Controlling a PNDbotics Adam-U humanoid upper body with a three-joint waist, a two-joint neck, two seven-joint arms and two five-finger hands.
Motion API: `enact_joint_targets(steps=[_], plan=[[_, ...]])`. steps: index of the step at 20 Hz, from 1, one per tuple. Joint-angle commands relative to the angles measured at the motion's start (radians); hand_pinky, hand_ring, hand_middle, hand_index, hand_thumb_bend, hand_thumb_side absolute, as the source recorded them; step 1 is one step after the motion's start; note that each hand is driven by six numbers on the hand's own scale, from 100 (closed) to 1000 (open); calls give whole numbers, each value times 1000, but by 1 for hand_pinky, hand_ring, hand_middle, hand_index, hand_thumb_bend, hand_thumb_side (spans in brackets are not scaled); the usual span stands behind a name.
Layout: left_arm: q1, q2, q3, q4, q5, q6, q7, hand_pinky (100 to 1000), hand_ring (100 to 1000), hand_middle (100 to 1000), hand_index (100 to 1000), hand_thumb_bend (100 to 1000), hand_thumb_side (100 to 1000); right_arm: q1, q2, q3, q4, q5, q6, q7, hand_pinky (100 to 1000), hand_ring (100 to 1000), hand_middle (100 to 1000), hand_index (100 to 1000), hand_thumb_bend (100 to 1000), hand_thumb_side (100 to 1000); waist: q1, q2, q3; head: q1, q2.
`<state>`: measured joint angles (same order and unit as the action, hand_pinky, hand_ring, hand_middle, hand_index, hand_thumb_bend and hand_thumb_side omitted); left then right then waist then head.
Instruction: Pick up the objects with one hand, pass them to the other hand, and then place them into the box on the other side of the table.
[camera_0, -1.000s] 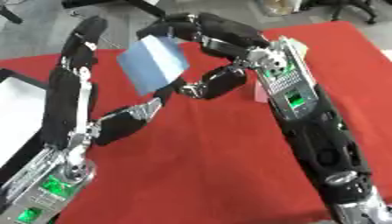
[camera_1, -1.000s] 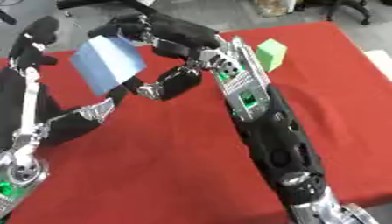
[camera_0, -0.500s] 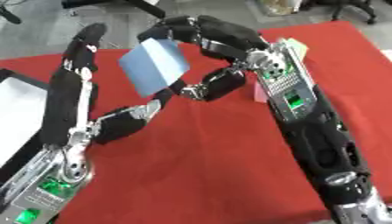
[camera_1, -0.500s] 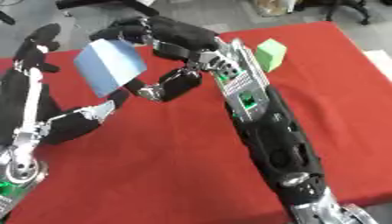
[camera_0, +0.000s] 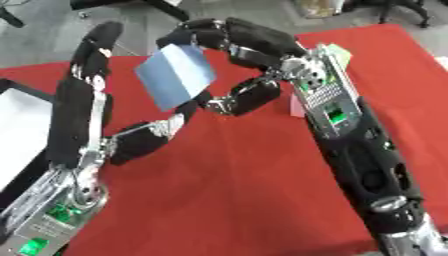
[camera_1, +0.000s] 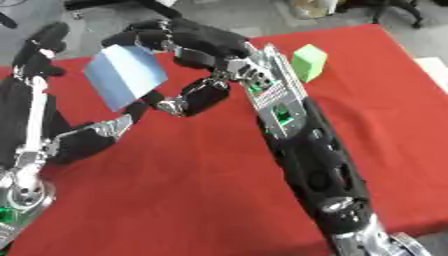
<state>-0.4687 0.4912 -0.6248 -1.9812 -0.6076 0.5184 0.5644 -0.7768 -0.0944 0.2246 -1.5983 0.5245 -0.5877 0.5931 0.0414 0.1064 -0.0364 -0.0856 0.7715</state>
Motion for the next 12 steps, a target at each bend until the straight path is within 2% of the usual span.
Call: enact_joint_targets(steps=[1,6,12], plan=[[-24,15,4,-19,-36,-24,10,705,849,897,954,636,401,-17,-8,0,-12,5,-25,22,731,664,386,343,100,100,-7,5,1,-1,-2],[-28,17,-8,-19,-58,-61,2,707,841,878,926,597,376,-18,-8,1,-11,6,-25,21,731,664,386,343,100,100,-7,5,0,-1,-2],[-31,23,-21,-19,-79,-84,-48,676,803,836,881,490,348,-18,-8,1,-12,9,-27,21,729,663,385,344,100,100,-6,5,0,-1,-2]])
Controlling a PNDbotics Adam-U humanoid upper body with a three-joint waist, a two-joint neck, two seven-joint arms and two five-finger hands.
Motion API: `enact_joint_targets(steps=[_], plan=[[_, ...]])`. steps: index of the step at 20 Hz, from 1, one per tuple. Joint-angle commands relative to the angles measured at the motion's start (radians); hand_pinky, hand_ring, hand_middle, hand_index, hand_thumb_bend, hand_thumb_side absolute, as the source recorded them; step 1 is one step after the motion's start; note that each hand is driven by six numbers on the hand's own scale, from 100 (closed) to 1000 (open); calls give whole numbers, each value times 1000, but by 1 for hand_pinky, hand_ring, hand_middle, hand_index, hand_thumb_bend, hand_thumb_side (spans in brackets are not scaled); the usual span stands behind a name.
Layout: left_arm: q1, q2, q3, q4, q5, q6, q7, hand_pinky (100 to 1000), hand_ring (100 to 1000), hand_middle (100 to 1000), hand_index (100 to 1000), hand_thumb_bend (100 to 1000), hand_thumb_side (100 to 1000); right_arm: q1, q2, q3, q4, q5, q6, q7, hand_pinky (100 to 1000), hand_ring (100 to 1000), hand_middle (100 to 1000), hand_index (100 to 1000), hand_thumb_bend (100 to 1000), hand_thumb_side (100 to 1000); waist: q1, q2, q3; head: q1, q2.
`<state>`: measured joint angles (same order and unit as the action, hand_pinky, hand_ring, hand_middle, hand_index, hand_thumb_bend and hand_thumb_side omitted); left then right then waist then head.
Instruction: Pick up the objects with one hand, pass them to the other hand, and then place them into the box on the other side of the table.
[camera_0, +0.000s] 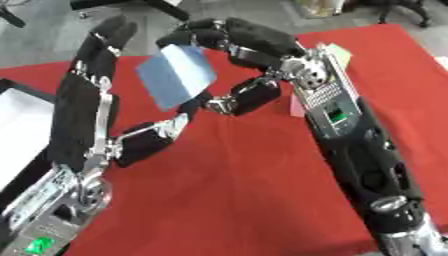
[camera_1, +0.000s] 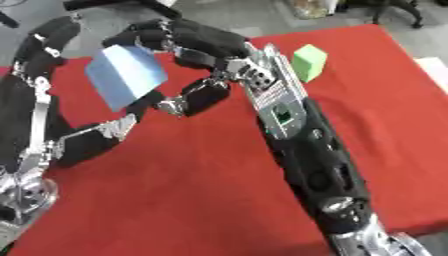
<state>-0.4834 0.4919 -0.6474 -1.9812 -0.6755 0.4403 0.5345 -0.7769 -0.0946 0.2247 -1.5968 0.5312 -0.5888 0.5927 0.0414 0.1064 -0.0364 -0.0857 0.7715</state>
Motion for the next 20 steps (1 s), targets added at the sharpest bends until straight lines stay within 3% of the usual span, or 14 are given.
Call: enact_joint_targets(steps=[1,7,14,20], plan=[[-16,22,0,-19,-12,-5,-29,668,798,832,877,457,340,-18,-8,0,-14,3,-26,21,729,663,386,344,100,100,-6,5,-1,-1,-2],[-18,23,-4,-19,0,5,-73,644,774,804,855,352,317,-17,-8,0,-16,5,-27,20,727,662,386,346,100,100,-6,6,-2,0,-2],[-23,20,1,-19,30,31,-91,590,724,754,814,146,228,-17,-9,-1,-19,10,-30,17,722,660,385,349,100,100,-5,6,-3,0,-2],[-26,20,3,-19,50,57,-91,547,694,726,789,100,185,-17,-10,-1,-22,14,-31,13,719,659,384,352,100,100,-5,6,-3,1,-2]])
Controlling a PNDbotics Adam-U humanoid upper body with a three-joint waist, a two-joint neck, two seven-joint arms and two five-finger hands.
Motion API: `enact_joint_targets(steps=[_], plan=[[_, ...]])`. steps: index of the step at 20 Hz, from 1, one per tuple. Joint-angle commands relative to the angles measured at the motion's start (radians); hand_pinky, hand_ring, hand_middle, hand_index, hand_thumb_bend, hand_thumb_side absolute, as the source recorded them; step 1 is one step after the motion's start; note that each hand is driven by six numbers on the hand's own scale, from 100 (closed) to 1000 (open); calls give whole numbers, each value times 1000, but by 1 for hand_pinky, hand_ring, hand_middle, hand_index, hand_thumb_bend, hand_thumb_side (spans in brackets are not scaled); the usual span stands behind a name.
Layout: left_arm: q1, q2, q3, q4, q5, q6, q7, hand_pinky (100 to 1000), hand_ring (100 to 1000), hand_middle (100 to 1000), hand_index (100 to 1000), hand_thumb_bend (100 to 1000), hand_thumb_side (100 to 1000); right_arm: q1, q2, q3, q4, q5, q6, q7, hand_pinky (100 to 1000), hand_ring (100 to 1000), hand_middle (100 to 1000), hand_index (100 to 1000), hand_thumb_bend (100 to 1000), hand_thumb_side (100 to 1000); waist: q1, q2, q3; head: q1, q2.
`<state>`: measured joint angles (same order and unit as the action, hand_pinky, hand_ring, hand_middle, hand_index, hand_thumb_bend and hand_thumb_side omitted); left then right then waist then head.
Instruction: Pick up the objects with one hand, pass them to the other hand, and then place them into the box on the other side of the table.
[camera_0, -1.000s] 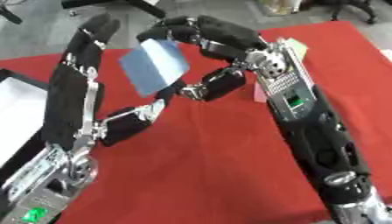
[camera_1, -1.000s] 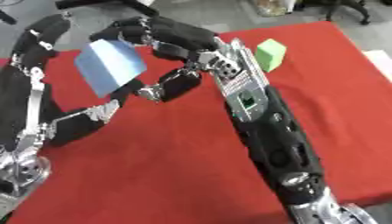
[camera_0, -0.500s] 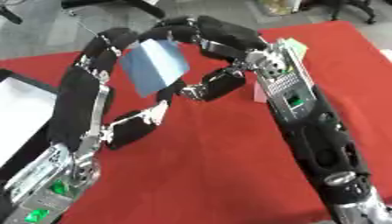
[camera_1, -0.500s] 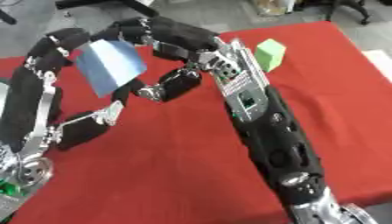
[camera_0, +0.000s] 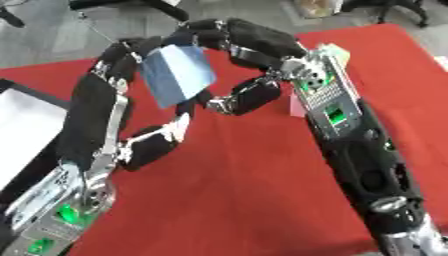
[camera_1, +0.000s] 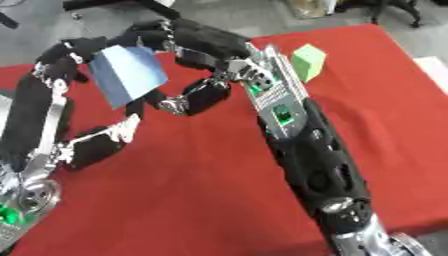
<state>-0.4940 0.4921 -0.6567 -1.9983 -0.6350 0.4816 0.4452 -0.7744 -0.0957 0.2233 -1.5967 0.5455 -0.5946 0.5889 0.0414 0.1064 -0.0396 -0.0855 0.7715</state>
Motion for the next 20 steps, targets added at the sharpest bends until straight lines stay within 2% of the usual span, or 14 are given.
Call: enact_joint_targets(steps=[1,6,12,20], plan=[[-16,20,13,-2,12,18,-3,543,691,724,786,100,182,-20,-9,1,-22,1,-26,16,719,658,384,352,100,100,-5,6,0,1,-2],[-19,19,10,-2,23,15,-21,511,648,678,751,100,158,-20,-8,1,-23,5,-28,14,716,657,383,353,100,100,-5,6,0,1,-2],[-18,18,12,-2,27,15,-21,381,520,527,622,100,147,-20,-9,1,-23,5,-29,10,715,656,383,354,100,100,-5,6,-1,1,-2],[-15,14,13,-2,36,-3,56,273,422,416,499,100,142,-19,-9,0,-18,-5,-26,5,716,659,401,363,100,100,-4,5,-2,1,-2]])
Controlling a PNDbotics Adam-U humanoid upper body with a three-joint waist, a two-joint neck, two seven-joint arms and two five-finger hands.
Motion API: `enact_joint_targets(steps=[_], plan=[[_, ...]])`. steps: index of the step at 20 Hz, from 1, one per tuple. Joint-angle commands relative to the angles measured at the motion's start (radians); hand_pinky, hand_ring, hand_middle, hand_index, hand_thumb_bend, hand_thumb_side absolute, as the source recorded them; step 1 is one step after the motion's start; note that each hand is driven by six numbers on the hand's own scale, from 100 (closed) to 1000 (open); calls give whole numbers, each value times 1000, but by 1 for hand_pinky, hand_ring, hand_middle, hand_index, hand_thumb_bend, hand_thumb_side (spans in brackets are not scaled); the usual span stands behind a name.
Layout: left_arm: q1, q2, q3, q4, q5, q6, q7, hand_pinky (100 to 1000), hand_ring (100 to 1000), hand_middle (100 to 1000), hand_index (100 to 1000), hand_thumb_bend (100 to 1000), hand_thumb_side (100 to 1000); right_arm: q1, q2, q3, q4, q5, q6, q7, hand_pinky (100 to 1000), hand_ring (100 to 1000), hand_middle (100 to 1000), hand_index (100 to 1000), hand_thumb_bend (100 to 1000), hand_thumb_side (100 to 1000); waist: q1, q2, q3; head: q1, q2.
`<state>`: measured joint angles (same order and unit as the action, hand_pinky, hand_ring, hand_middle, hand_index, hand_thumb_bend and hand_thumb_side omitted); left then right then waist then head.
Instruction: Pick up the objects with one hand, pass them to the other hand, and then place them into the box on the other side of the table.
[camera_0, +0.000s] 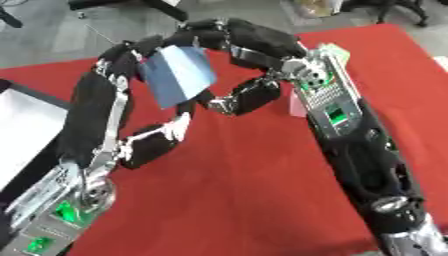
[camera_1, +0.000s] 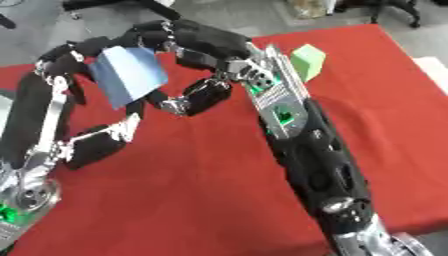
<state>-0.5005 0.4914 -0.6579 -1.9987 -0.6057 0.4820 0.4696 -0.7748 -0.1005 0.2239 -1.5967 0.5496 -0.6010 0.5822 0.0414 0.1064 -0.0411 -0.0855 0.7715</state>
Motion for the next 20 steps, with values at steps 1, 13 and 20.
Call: enact_joint_targets(steps=[1,13,20], plan=[[-8,14,15,-1,10,-8,49,268,420,414,496,100,142,-18,-4,-1,-18,-12,-18,11,716,659,402,363,100,100,-4,5,0,1,-2],[18,9,15,-1,34,-90,194,215,376,358,438,100,165,-10,-8,-23,-33,-24,14,-6,739,684,446,409,100,100,-3,6,1,-2,-2],[35,9,15,-1,23,-108,197,226,381,360,440,100,163,-5,-9,-30,-51,10,26,-19,772,710,482,444,100,100,-4,6,2,-4,-2]])
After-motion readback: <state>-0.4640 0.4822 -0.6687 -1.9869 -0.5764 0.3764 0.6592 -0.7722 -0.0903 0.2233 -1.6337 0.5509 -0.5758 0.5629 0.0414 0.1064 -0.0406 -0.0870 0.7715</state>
